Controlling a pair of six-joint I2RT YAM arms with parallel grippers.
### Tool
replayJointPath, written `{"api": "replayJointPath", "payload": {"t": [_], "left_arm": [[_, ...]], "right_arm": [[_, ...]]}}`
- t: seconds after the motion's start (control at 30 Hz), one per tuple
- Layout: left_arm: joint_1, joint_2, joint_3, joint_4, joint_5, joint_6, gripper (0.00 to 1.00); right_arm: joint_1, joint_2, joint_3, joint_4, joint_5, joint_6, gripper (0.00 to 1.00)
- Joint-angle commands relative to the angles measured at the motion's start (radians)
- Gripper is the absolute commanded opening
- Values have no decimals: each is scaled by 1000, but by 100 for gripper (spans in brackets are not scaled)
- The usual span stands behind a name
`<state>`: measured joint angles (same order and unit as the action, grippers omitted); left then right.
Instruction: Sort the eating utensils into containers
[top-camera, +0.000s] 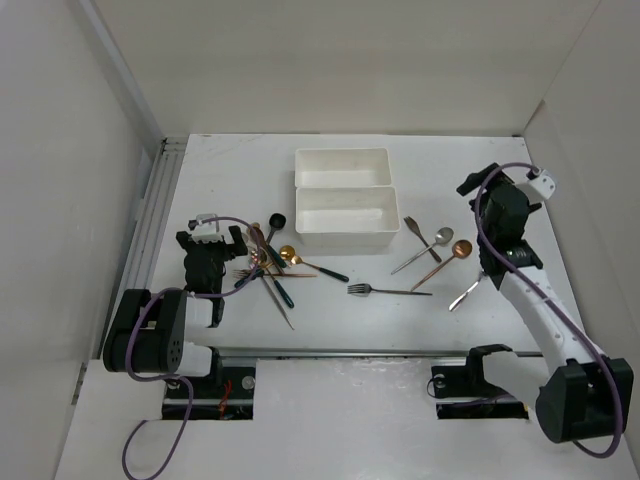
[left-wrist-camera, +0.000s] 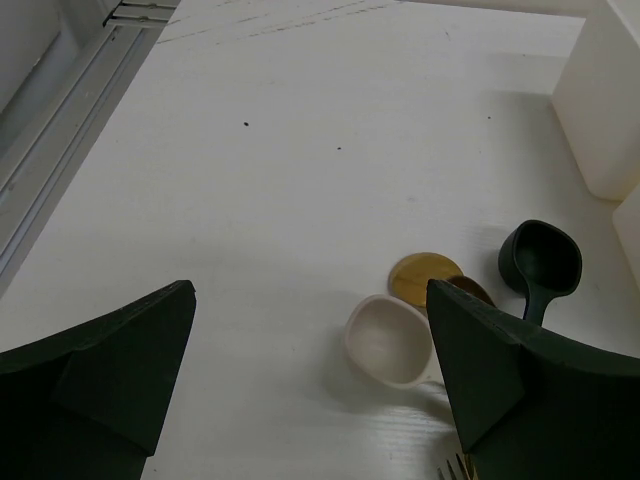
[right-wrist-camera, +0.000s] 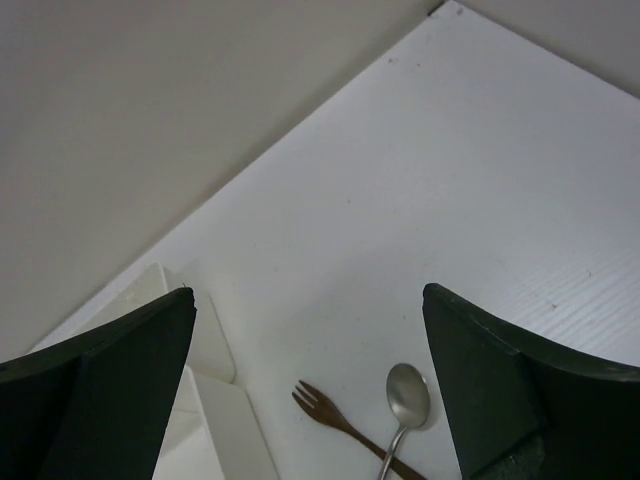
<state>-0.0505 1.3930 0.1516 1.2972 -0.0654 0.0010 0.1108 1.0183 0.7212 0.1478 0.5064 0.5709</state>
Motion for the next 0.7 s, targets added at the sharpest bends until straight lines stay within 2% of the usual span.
{"api": "replayJointPath", "payload": {"t": [0.0,0.07,0.13,0.2,0.23,0.3,0.33,0.37,0.5,0.6,0.67], "left_arm": [[-2,-25,12,180,-17,-9,100],[-14,-25,12,180,-17,0,100],[-14,-25,12,197,-17,1,100],[-14,-70,26,196,22,43,100],[-14,-172,70,-35,50,53,100],[-23,-244,213,-329,209,140,100],[-37,-244,356,-440,237,234,100],[-46,-244,417,-579,187,247,100],[-69,-226,581,-691,-85,248,100],[-78,-215,673,-797,-151,248,100],[-78,-206,710,-852,-142,248,100]], "right_arm": [[-3,40,128,-311,1,43,100],[-3,54,155,-435,72,64,100],[-3,75,155,-490,136,73,100],[-63,107,175,-584,103,86,100],[-89,118,187,-617,68,96,100],[-161,137,208,-690,-37,96,100],[-181,152,208,-712,-64,107,100],[-201,152,208,-737,-83,121,100],[-286,163,166,-804,-173,164,87],[-338,175,113,-815,-198,164,70],[-359,222,104,-824,-242,150,65]]}}
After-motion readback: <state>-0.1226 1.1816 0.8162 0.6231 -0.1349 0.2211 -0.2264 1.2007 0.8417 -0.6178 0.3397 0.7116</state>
